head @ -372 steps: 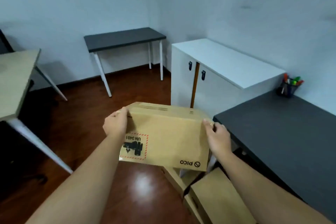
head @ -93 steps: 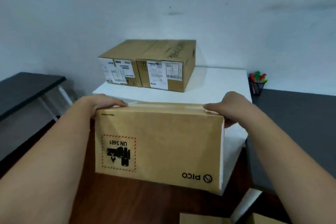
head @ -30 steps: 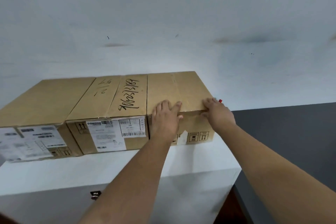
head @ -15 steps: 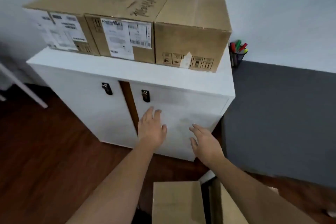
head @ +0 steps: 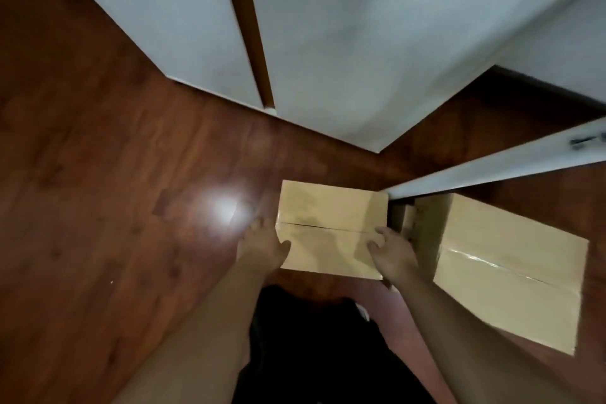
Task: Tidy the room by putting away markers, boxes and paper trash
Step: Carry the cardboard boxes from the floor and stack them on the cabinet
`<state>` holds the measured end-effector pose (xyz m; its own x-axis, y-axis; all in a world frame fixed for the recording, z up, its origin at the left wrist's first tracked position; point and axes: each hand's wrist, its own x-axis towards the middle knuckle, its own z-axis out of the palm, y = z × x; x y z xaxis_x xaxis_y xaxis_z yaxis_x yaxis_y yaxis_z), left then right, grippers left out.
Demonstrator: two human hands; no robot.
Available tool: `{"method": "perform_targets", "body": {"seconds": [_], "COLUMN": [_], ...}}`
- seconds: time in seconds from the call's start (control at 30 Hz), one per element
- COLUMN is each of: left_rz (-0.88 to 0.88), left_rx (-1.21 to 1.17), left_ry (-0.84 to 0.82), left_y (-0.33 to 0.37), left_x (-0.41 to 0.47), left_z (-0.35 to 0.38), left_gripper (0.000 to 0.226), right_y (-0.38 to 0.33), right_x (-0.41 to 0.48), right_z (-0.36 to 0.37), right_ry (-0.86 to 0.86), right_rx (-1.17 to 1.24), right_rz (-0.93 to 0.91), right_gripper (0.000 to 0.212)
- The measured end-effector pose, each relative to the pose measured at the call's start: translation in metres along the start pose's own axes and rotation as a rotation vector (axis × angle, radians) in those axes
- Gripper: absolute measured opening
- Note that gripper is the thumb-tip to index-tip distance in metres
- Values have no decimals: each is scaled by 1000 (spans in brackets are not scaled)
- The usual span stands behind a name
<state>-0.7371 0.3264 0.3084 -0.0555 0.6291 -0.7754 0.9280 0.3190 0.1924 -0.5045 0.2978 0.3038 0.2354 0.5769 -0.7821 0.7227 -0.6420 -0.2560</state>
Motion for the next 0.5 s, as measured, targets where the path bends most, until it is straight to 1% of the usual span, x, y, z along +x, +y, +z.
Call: {"method": "perform_targets", "body": {"seconds": [0.07, 0.17, 0.2, 0.23, 0.27, 0.33, 0.37, 0.43, 0.47, 0.5], "left_rz": [-13, -24, -43, -62, -82, -106, -108, -100, -101, -124], "left_rx": [-82, -209, -257, -303, -366, -485, -532, -618, -663, -696], "left_ry": [36, -6, -14, -24, -35, -65, -64, -27, 4, 52], "left_y": [-7, -17, -23, -27, -31, -34, -33, -32, -30, -27], "left_x": [43, 104, 126, 144, 159, 178, 185, 189, 186, 180], "left_z": [32, 70, 85, 97, 107, 119, 122, 118, 112, 101], "left_gripper": [64, 69, 69, 66, 57, 26, 22, 26, 31, 42], "right_y": [19, 47, 57, 66, 72, 79, 80, 77, 72, 66], "right_x": [42, 99, 117, 134, 148, 171, 181, 189, 187, 180], "right_z": [29, 60, 69, 76, 82, 91, 95, 96, 94, 90], "right_ry": [2, 52, 81, 96, 96, 78, 77, 68, 64, 67], "right_rx": [66, 179, 215, 245, 285, 402, 444, 464, 466, 477], "right_rz": [96, 185, 213, 252, 301, 388, 411, 413, 402, 384], "right_gripper": [54, 54, 60, 69, 78, 86, 88, 90, 91, 91]}}
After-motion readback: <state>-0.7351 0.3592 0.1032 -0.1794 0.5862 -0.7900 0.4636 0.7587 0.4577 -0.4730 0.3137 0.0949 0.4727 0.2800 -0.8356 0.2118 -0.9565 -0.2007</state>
